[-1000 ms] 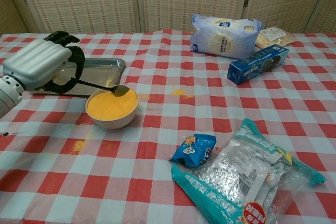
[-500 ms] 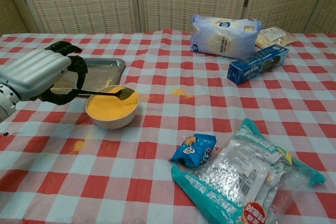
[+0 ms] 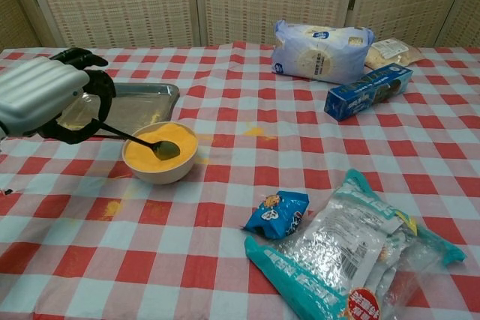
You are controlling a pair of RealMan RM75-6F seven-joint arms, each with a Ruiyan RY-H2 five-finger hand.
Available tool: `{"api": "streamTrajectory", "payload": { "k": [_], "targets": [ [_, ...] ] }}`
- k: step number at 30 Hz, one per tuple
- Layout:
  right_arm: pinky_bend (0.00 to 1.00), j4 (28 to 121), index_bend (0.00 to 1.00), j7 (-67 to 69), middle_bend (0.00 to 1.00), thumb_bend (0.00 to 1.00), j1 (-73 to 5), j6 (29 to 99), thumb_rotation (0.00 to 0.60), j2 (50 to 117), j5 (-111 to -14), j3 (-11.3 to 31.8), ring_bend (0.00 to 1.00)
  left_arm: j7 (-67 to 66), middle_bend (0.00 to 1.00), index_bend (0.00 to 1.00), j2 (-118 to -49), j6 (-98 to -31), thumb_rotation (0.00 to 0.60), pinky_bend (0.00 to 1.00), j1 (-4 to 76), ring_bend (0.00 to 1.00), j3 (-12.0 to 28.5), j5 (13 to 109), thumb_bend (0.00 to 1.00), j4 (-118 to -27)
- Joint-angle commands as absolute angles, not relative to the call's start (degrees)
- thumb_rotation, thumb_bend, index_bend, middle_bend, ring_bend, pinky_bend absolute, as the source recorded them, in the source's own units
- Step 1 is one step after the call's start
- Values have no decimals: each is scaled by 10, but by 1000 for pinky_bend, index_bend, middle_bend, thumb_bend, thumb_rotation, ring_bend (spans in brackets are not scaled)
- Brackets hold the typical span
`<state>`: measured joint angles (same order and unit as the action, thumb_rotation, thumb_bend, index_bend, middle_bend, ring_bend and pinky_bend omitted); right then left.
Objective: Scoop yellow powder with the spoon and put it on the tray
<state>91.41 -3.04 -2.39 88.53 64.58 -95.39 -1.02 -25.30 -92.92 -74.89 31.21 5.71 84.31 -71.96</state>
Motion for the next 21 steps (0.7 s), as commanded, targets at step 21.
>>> {"api": "streamTrajectory", "payload": {
  "k": [21],
  "targets": [
    [0,913,0,-36,0,51,-32,862,600,648,-924,1,0,-207,310,885,-965,-732,600,26,347,80,97,830,632,-613]
  ]
}}
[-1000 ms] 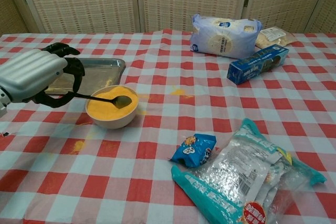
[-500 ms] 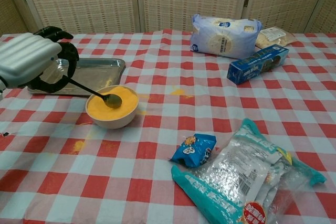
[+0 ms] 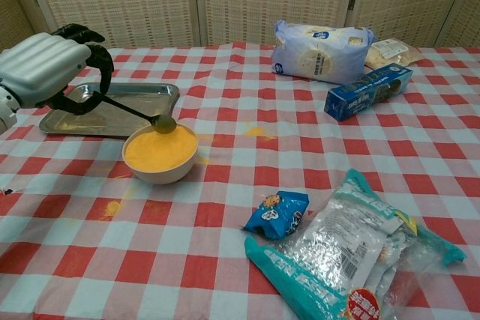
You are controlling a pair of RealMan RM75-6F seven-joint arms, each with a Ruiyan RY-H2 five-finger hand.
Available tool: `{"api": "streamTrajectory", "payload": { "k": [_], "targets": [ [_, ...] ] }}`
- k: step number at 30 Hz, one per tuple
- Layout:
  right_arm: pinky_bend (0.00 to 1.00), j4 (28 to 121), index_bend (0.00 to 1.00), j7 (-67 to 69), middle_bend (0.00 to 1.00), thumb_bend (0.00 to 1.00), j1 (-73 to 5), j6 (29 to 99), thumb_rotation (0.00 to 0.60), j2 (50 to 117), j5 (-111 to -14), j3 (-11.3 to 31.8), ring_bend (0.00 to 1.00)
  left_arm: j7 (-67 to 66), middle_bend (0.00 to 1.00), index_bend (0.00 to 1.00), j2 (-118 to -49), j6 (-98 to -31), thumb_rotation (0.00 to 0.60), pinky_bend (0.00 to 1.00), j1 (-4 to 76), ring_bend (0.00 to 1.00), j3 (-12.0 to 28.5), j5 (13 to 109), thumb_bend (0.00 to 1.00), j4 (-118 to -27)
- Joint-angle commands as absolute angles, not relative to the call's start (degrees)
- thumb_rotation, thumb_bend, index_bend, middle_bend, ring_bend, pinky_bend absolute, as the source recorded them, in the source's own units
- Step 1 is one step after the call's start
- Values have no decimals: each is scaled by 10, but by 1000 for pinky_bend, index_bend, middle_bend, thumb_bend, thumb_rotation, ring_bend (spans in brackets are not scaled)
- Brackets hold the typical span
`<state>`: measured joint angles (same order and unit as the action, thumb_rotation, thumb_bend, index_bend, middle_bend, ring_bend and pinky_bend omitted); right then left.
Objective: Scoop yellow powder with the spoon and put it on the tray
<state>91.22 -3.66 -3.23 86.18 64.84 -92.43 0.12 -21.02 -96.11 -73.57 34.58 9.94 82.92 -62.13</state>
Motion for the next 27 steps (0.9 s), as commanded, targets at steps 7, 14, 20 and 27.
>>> {"api": "streamTrajectory", "payload": {
  "k": [7,14,20,27],
  "targets": [
    [0,913,0,-33,0,51,-31,866,600,646,-927,0,0,-193,311,885,-974,-722,600,26,348,80,86,833,631,-588],
    [0,912,0,-33,0,51,-30,869,600,647,-930,0,0,-171,310,885,-962,-710,600,26,340,80,70,834,627,-607],
    [0,912,0,-35,0,51,-29,871,600,648,-933,-2,0,-165,308,884,-939,-704,600,26,330,80,59,834,626,-648],
    [0,913,0,-39,0,51,-28,871,600,649,-936,-3,0,-162,305,884,-914,-703,600,26,321,80,55,832,626,-700]
  ]
}}
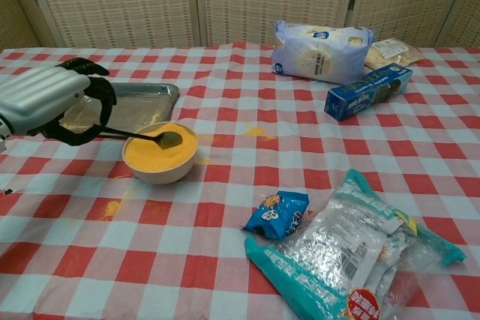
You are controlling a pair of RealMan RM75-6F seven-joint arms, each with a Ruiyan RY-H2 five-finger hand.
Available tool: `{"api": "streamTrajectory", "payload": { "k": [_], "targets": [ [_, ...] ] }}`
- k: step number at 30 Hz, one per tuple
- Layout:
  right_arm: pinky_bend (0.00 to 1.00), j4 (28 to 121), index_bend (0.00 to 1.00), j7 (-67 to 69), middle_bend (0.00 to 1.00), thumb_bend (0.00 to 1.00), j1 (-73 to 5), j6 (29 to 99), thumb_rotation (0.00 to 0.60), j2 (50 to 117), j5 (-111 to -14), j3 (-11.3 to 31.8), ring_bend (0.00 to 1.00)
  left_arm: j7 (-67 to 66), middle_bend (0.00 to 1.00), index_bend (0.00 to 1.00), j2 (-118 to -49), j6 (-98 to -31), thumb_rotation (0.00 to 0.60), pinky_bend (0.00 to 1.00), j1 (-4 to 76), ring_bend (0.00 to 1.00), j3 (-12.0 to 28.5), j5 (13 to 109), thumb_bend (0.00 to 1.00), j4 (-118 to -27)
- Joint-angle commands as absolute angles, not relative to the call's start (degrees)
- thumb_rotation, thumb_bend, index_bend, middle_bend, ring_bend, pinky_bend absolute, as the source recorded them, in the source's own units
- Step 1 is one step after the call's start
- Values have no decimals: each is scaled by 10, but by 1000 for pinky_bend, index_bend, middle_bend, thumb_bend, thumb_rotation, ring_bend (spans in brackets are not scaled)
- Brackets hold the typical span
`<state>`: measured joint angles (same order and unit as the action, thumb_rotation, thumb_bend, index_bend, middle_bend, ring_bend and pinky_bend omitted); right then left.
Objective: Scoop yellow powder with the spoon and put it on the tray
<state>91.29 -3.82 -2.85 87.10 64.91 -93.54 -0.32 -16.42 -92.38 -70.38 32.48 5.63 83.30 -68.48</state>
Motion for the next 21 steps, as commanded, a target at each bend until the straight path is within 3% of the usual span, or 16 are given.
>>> {"api": "streamTrajectory", "payload": {
  "k": [1,11,21],
  "targets": [
    [0,913,0,-39,0,50,-28,872,600,649,-937,-4,0,-164,305,884,-911,-705,600,26,320,80,56,832,625,-706],
    [0,913,0,-34,0,51,-27,876,600,647,-942,-6,0,-152,305,883,-869,-705,600,26,314,80,74,811,622,-783],
    [0,915,0,-61,0,51,-21,883,600,655,-930,2,0,-170,306,884,-853,-713,600,27,297,84,58,814,623,-828]
  ]
}}
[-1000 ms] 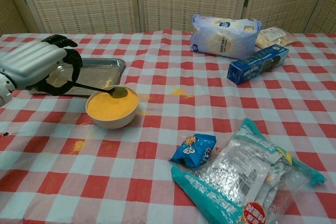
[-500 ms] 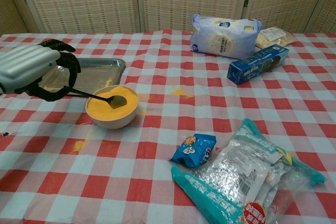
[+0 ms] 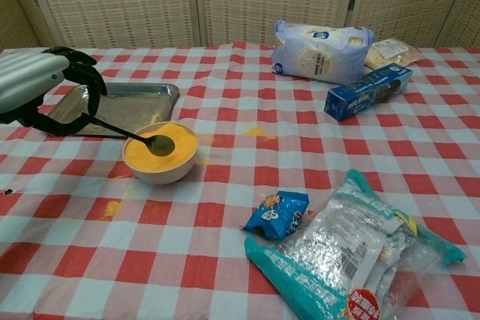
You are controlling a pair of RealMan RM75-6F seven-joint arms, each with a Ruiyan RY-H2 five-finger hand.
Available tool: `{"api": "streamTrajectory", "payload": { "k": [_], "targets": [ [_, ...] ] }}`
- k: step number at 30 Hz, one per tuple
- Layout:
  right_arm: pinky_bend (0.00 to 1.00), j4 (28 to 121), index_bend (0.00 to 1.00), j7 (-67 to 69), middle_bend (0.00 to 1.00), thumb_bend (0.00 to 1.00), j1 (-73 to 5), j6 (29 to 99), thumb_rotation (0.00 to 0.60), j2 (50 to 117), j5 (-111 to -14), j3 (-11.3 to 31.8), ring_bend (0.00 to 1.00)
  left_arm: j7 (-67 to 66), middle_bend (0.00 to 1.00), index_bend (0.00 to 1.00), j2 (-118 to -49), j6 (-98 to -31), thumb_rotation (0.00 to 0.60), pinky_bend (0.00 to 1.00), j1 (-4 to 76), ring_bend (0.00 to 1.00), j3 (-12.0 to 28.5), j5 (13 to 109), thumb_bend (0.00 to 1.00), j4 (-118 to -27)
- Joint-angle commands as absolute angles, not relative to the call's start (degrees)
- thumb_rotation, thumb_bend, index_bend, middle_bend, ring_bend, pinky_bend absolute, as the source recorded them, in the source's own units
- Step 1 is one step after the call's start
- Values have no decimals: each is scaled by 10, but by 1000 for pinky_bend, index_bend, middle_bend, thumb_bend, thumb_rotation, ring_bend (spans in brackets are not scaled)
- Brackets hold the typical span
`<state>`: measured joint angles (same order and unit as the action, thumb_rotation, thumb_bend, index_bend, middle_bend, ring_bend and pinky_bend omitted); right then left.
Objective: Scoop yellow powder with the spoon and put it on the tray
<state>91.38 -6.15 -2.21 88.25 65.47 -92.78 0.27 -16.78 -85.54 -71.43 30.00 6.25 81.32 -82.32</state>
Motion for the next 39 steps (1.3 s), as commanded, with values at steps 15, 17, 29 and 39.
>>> {"api": "streamTrajectory", "payload": {
  "k": [15,17,29,39],
  "targets": [
    [0,917,0,-51,0,50,-23,877,600,649,-928,1,0,-212,312,883,-904,-718,600,29,303,95,66,811,622,-749],
    [0,917,0,-50,0,50,-23,876,600,648,-927,1,0,-214,312,883,-914,-719,600,30,306,95,70,811,622,-728],
    [0,916,0,-53,0,50,-27,867,600,652,-916,6,0,-189,313,883,-941,-710,600,32,327,97,108,786,622,-657],
    [0,915,0,-50,0,50,-25,876,600,653,-919,8,0,-196,313,883,-890,-733,600,36,309,97,95,800,622,-757]
  ]
}}
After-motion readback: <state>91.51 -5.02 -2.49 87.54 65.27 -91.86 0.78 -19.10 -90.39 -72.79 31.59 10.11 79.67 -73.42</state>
